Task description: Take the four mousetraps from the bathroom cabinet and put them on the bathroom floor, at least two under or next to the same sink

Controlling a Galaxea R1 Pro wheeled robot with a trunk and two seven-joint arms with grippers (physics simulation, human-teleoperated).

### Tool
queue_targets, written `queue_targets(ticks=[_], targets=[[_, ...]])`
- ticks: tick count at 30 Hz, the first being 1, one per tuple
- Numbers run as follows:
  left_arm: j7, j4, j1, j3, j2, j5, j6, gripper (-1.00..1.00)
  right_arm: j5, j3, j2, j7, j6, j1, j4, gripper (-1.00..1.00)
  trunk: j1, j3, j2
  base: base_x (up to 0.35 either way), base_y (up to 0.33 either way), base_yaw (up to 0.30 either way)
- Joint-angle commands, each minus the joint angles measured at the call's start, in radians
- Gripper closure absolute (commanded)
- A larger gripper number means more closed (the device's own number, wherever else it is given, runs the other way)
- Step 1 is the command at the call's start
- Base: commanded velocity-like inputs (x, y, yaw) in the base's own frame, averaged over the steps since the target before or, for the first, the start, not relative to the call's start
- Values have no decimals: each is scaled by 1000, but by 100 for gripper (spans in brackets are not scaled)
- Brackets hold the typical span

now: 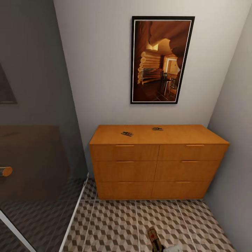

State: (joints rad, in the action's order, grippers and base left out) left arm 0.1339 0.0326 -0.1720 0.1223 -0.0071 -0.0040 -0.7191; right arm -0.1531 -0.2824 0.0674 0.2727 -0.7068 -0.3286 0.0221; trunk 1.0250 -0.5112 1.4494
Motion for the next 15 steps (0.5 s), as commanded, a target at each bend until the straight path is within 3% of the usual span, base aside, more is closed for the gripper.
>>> queue_targets(ticks=[1,6,10,12,15], targets=[[24,-20,-1,8,-5,-1,-5,100,5,1,7,25,-21,0,-1,100,0,-1,1,0,0,0],[65,-133,-1,7,-21,0,-3,100,85,13,12,50,-66,0,1,100,0,-1,1,0,0,0],[73,-192,-1,6,-25,4,-2,100,212,22,9,52,-78,0,1,100,0,-1,1,0,0,0],[74,-216,-1,6,-26,14,-2,100,248,24,9,52,-80,0,1,100,0,-1,1,0,0,0],[74,-265,-2,6,-26,38,-1,100,271,24,11,51,-81,0,2,100,0,-1,1,0,0,0]])
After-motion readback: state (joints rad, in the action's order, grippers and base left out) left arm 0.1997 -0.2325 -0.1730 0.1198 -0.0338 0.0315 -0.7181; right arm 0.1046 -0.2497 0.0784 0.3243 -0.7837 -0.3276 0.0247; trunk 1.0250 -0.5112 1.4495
